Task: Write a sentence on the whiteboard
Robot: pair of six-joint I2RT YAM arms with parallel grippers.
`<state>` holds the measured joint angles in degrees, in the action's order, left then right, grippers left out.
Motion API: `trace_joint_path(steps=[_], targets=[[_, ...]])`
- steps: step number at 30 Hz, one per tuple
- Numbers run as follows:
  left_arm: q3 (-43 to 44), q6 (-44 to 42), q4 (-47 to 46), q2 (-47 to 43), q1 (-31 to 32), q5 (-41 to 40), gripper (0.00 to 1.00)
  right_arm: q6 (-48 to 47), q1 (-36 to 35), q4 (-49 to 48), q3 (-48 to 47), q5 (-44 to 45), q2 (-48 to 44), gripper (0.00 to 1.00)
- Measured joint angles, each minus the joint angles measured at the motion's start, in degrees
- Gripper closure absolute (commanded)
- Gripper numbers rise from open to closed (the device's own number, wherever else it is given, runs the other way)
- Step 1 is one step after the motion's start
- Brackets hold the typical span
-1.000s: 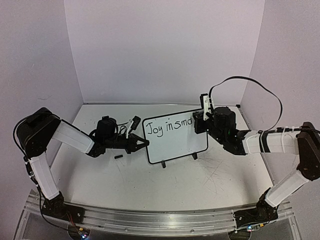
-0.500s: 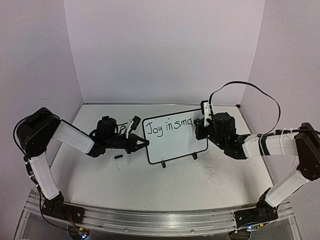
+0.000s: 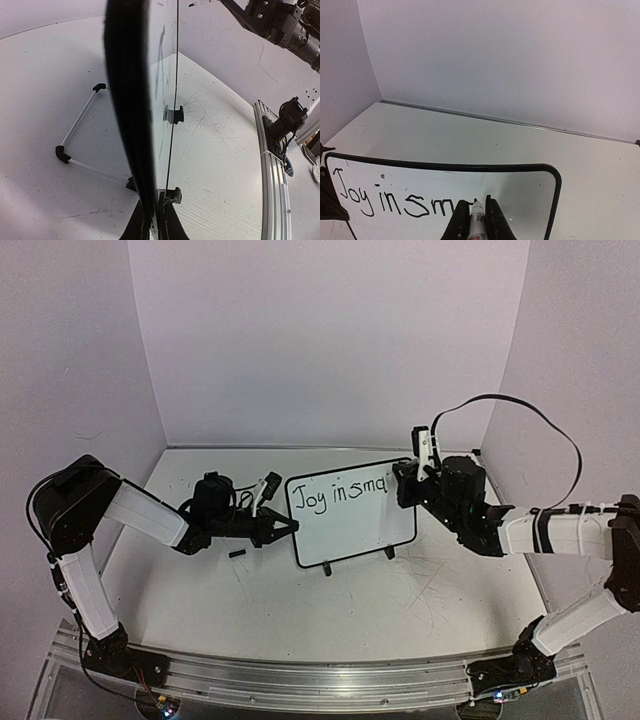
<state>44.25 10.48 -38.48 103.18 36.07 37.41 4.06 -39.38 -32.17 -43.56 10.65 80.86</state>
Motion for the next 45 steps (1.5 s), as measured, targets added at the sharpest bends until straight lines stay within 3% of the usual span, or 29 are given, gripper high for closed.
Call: trace_joint_path(steps=[45], targets=[[0.0,0.0,0.0,0.0,0.0,0.0,1.00,-0.4,0.8,-0.7,-1.1,2.1,4.2,1.00]])
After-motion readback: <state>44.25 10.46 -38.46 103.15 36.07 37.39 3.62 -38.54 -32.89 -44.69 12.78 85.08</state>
